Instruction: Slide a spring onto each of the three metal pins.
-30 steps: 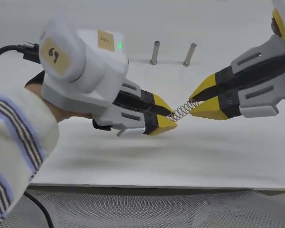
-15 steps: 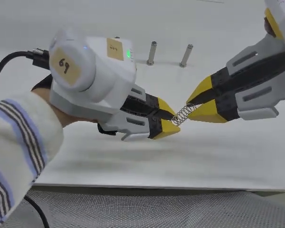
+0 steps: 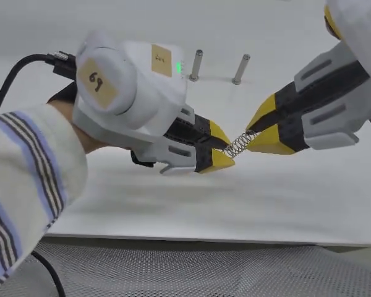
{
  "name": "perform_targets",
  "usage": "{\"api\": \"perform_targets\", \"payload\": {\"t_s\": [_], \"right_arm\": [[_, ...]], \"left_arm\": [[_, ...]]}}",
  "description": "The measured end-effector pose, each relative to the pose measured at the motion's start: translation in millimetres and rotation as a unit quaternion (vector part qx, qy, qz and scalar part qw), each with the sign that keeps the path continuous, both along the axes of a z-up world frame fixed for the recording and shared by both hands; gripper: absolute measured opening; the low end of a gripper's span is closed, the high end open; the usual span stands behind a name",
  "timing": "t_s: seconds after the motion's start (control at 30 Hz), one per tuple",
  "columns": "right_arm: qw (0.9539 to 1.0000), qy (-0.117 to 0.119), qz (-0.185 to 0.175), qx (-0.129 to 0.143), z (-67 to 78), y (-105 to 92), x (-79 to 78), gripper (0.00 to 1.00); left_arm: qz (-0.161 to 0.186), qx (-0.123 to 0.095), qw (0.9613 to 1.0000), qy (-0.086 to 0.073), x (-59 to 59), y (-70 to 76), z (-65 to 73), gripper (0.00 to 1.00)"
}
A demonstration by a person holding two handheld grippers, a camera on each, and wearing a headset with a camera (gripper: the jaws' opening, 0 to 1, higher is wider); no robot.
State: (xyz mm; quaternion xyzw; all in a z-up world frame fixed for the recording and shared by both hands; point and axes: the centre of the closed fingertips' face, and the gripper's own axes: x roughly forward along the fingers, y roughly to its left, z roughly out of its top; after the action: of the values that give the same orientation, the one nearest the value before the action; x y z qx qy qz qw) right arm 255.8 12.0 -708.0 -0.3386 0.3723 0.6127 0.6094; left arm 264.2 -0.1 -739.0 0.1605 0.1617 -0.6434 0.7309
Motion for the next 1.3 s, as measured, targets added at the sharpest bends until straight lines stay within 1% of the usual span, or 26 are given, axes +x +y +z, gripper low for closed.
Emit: {"api": "perform_targets", "payload": {"t_s": [0.13,0.23,0.33,0.43,0.5,0.6,0.67,0.77,0.87,0.97,1.03,1.2,1.27,1.3], "right_arm": [[1.0,-0.001,-0.001,0.0,-2.6,0.2,1.3,0.07],[1.0,-0.003,-0.001,0.0,-2.8,1.2,2.3,0.08],[1.0,-0.008,-0.002,-0.005,-3.5,1.4,4.7,0.08],[0.9999,-0.009,0.0,-0.008,-4.8,1.8,4.9,0.08],[0.9998,-0.014,0.003,-0.012,-7.2,2.5,5.4,0.09],[0.9998,-0.015,0.008,-0.014,-10.1,3.8,5.0,0.09],[0.9995,-0.02,0.011,-0.02,-13.5,3.6,6.3,0.09],[0.9996,-0.017,0.01,-0.02,-15.3,4.2,5.9,0.09],[0.9994,-0.02,0.014,-0.025,-20.6,4.3,6.6,0.09],[0.9994,-0.018,0.016,-0.026,-23.1,5.0,5.2,0.09],[0.9995,-0.015,0.016,-0.024,-23.4,6.3,4.5,0.09],[0.9997,-0.009,0.007,-0.021,-25.0,9.2,4.9,0.08],[0.9997,-0.009,-0.004,-0.021,-24.8,10.5,6.7,0.08],[0.9997,-0.004,-0.013,-0.021,-24.7,11.0,7.5,0.08]], "left_arm": [[-0.002,0.006,1.0,-0.004,1.2,0.0,-3.0,0.02],[-0.002,0.006,1.0,-0.005,2.0,-0.1,-3.7,0.02],[0.001,0.005,1.0,-0.005,3.2,-0.2,-3.7,0.02],[0.004,-0.001,1.0,-0.004,4.9,-0.6,-1.6,0.02],[0.006,-0.007,0.9999,-0.005,5.7,-2.0,2.0,0.02],[0.007,-0.011,0.9999,-0.004,5.0,-3.4,4.6,0.02],[0.008,-0.012,0.9999,-0.005,3.9,-4.4,5.8,0.02],[0.009,-0.013,0.9999,-0.005,3.4,-4.4,6.7,0.02],[0.011,-0.013,0.9998,-0.005,2.9,-4.0,8.1,0.02],[0.01,-0.017,0.9998,-0.001,1.1,-3.8,9.8,0.02],[0.009,-0.011,0.9999,-0.005,0.5,-2.4,8.5,0.02],[0.015,-0.005,0.9999,0.003,0.9,0.7,6.1,0.02],[0.017,-0.005,0.9999,0.0,2.0,1.7,5.9,0.03],[0.016,-0.003,0.9999,-0.003,2.6,2.4,5.8,0.03]]}}
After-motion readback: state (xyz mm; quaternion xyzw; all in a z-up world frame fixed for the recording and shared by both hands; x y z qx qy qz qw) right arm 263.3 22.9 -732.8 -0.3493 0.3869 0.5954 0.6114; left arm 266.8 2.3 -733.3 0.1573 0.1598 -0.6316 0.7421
